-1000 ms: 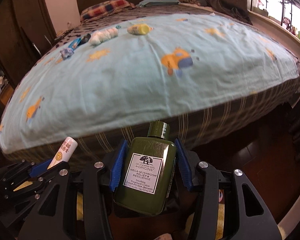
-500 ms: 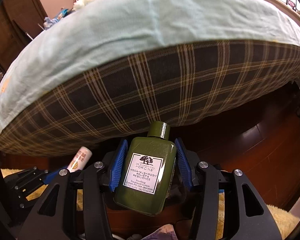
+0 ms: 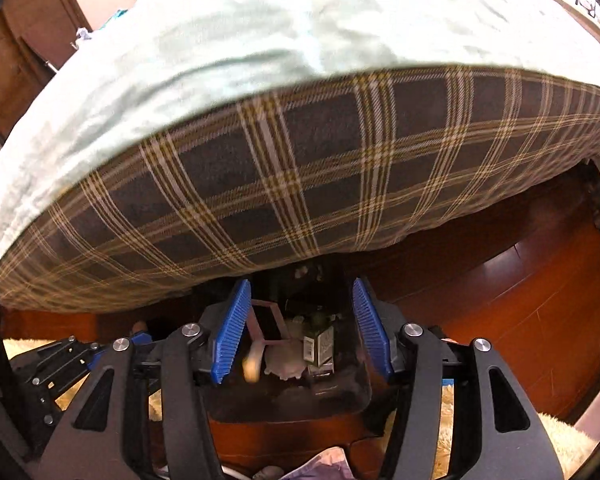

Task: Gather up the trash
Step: 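Open the left tool over the bin while the right tool releases the green bottle into it, then raise both open tools back over the bed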

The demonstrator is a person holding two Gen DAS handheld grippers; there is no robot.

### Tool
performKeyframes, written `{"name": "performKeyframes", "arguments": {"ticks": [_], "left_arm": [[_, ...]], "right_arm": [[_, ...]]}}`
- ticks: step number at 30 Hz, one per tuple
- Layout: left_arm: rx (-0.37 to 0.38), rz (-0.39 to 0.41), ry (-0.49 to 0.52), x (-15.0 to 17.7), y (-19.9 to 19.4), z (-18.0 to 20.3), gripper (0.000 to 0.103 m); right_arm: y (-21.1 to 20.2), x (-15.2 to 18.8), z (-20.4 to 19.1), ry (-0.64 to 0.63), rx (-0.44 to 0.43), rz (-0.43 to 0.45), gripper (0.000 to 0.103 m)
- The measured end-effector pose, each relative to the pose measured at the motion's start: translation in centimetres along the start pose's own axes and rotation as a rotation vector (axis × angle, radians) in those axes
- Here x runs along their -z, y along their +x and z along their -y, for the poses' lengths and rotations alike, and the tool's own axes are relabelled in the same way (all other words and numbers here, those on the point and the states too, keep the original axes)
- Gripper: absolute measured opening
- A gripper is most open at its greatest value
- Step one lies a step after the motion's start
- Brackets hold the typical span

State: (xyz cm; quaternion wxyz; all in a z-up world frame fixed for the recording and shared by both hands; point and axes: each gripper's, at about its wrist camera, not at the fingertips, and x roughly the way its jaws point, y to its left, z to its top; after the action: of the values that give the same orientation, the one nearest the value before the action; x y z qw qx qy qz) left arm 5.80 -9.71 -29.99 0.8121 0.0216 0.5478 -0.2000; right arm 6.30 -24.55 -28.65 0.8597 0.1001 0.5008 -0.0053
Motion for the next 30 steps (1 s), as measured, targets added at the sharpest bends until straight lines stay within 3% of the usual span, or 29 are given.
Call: {"name": "performKeyframes", "arguments": {"ticks": [6, 12, 18, 30], "left_arm": [[-0.032, 0.086, -0.002, -0.4, -4.3, -1.0, 0.051], [-0.066, 0.210, -0.021, -1.6, -9.8, -2.6, 0.067], [-0.098, 0.287, -0.062, -4.2, -13.8, -5.5, 0.072], [-0.182, 0.356, -0.092, -11.7, -15.0, -10.9, 0.075]], "right_arm": [[-3.9, -1.3, -0.4, 0.001, 0.032, 0.086, 0.072], [-8.2, -3.3, -1.9, -0.016, -0.010, 0.197, 0.083], [-10.1, -6.1, -4.0, -0.062, -0.027, 0.247, 0.089], [-7.1, -14.8, -5.1, -0.084, -0.002, 0.291, 0.089]]}}
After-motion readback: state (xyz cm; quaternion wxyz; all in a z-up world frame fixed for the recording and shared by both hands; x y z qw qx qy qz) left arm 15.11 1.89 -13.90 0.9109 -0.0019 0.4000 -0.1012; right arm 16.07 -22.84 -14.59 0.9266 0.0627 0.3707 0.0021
